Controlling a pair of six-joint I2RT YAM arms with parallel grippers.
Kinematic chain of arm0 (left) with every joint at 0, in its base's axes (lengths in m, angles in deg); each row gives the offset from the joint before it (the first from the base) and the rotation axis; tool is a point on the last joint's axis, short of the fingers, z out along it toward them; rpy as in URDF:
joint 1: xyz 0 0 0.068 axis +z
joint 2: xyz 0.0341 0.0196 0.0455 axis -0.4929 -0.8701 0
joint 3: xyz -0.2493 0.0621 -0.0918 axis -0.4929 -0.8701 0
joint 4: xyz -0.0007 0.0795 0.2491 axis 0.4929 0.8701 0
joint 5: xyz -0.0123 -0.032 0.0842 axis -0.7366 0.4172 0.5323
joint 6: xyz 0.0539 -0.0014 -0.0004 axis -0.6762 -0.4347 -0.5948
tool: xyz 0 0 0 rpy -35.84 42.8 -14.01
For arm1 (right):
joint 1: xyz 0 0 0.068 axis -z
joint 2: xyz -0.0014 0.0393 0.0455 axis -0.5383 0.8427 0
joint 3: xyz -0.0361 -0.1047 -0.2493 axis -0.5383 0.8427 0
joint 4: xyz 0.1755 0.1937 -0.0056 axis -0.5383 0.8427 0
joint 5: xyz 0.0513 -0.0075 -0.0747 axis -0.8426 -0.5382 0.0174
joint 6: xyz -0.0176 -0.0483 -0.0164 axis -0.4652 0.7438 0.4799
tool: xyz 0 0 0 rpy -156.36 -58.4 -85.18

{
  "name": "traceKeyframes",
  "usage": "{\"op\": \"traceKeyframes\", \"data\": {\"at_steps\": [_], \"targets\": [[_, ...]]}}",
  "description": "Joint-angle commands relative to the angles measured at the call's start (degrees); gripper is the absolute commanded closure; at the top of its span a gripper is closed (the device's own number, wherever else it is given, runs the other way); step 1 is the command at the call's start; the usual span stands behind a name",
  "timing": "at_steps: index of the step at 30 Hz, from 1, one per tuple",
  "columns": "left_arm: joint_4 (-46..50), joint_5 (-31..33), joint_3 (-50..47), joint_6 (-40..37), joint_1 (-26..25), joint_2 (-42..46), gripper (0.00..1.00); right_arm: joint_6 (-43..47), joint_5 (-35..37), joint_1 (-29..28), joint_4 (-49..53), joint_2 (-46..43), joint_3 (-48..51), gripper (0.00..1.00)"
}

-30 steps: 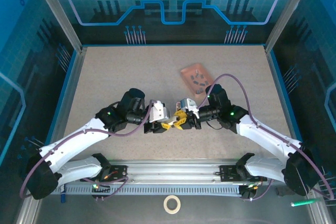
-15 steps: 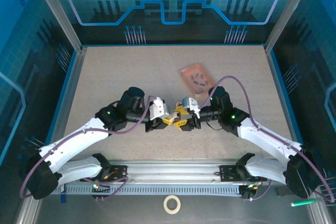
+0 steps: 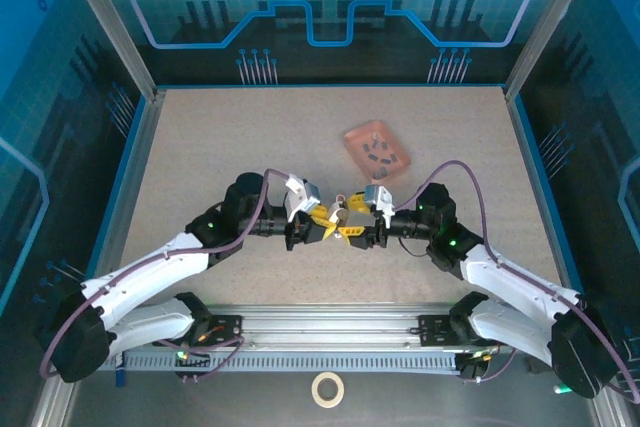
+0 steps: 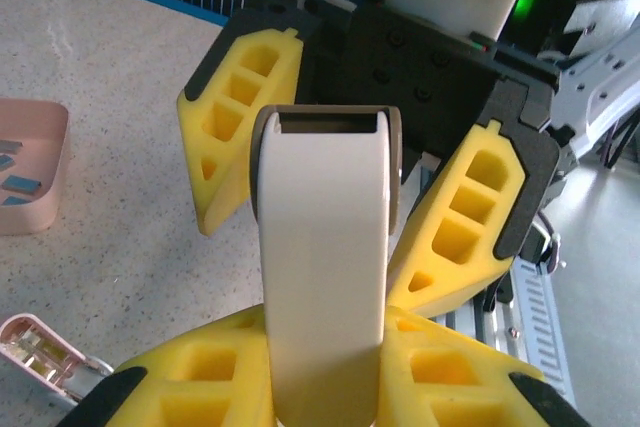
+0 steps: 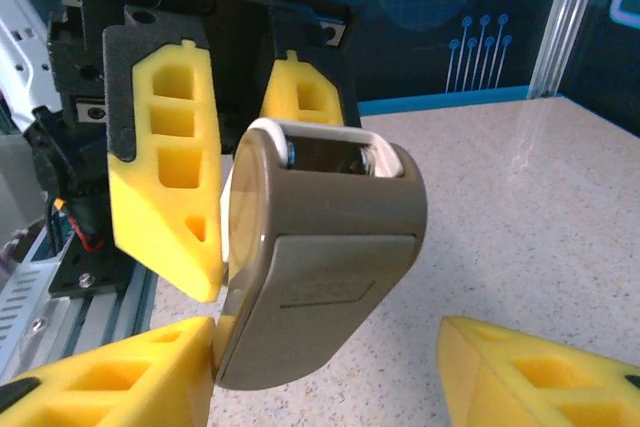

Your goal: Load the staples into the stapler

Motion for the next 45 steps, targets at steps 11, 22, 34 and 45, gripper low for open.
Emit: {"op": "traceKeyframes", "data": {"at_steps": [11,22,34,45], "targets": [[-0.6,-0.5,0.1,2.4,0.1,2.8,0.84,-3.6,15.2,0.7,-5.5,-1.1,1.6,0.51],[1.3,2.6,-0.2,4.1,0.1,4.4,0.84,0.6,26.1,1.5,-2.1,-8.0,2.2,0.51],[-2.0,17.0,1.6,32.8,0.1,1.8,0.86,5.8,17.8,-1.7,0.9,-12.2,4.0,0.43],[-3.8,17.6,0.8,43.9,-0.1,0.6,0.89,9.7,32.4,-10.1,-8.7,-5.6,3.1,0.36]]}}
